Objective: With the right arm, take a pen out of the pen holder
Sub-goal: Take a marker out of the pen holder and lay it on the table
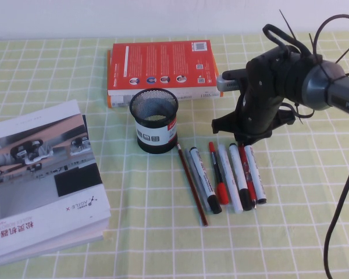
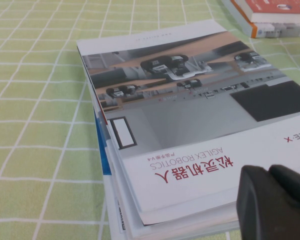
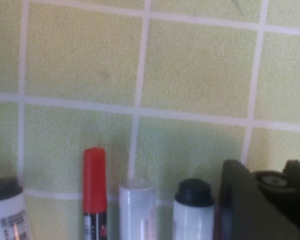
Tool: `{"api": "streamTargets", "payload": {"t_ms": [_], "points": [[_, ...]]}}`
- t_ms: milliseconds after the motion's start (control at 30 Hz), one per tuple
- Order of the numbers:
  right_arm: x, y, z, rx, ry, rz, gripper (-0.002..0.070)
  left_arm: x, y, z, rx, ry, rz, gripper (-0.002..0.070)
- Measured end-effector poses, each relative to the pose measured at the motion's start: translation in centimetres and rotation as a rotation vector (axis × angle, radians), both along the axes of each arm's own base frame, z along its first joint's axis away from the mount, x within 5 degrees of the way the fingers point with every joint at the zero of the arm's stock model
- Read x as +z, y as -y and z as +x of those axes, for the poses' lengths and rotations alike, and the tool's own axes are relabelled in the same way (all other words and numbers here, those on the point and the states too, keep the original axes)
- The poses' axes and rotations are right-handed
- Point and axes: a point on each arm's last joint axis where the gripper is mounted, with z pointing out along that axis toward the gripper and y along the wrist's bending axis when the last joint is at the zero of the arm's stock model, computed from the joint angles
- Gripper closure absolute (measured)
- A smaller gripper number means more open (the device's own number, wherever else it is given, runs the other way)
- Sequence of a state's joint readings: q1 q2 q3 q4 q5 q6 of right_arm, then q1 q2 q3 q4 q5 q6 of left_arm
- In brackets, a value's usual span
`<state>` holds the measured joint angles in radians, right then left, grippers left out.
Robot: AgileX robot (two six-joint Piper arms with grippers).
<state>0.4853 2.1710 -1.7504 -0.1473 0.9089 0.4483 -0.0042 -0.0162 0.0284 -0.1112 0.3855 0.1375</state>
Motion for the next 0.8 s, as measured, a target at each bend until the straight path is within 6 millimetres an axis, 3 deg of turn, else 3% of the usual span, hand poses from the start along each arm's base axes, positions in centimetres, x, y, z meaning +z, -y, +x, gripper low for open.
{"api": "streamTargets", "payload": {"t_ms": [267, 400, 667, 800], "points": [[-0.3, 0.0, 0.0, -0.005, -0.009, 0.005, 0.0400, 0.0, 0.0, 0.0, 0.000, 0.000, 0.000, 0.0680], [0.6, 0.1, -0.1, -0.005, 0.007, 0.013, 0.0374, 0.0, 0.0, 0.0, 0.000, 0.000, 0.000, 0.0680], [7.3, 0.8, -2.2, 0.005, 0.086, 0.033, 0.0373, 0.0, 0.0, 0.0, 0.000, 0.000, 0.000, 0.0680], [11.7, 0.7, -5.2, 0.081, 0.153, 0.028, 0.0453, 0.0, 0.0, 0.0, 0.000, 0.000, 0.000, 0.0680]]}}
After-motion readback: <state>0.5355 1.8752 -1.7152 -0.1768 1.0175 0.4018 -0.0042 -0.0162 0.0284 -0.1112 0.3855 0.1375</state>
